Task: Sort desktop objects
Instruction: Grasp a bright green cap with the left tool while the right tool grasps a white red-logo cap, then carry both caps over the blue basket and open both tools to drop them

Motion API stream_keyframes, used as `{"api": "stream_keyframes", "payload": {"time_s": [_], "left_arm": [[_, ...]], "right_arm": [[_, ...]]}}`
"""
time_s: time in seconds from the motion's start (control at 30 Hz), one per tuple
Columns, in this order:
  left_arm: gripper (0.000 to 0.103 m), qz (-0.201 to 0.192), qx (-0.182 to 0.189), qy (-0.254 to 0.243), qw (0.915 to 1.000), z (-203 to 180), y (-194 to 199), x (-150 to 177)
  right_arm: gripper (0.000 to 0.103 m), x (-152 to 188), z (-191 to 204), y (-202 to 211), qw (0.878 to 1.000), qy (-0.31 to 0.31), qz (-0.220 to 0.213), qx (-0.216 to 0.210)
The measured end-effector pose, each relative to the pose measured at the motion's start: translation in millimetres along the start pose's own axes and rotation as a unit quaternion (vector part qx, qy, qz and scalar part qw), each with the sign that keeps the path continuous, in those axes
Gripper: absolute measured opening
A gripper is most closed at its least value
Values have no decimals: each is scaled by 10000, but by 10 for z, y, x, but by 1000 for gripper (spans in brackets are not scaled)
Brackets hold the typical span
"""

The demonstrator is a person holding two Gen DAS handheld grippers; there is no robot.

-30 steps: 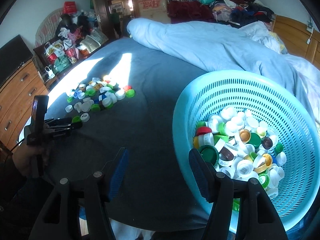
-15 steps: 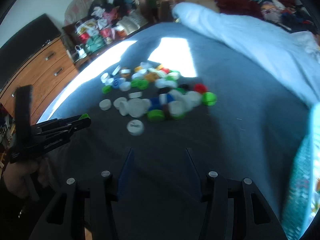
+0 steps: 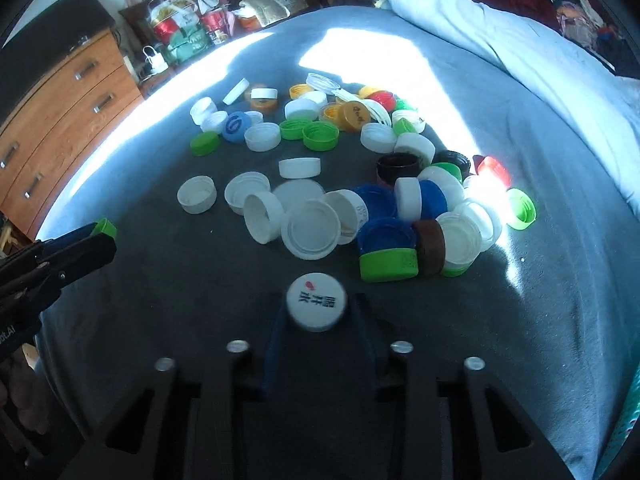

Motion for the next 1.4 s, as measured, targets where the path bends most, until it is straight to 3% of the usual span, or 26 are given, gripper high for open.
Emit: {"api": "stream_keyframes", "payload": {"time_s": [0.2, 0.37, 0.77, 1.07, 1.4], "left_arm": [[25, -3, 30, -98, 9999, -235, 80, -32], [25, 19, 187, -460, 9988, -718, 138, -88], [25, -17, 658, -1140, 9913, -1956, 192, -490], [25, 187, 1059, -1811, 9776, -2930, -61, -549], [25, 466, 1420, -2418, 9588, -3771, -253, -478]], "right_arm": [[32, 16, -55, 485, 9992, -82, -381, -23], [32, 65, -219, 954, 9980, -144, -611, 42], [32, 144, -1587, 2086, 9800, -1338, -1341, 616], [32, 569, -2398, 2462, 9659, -2028, -1324, 918], [32, 924, -2739, 2645, 9582, -2349, -1251, 1051]]}}
Point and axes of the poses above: each gripper's, at about its wrist camera, not at the fingertips, and y roughly against the way its jaws point, z to its left, x to its underside, the point moved 10 cm from there along -y, roughly the way its jaws point, and after that the axes turned 13 degrees about x, right-handed, at the moved point
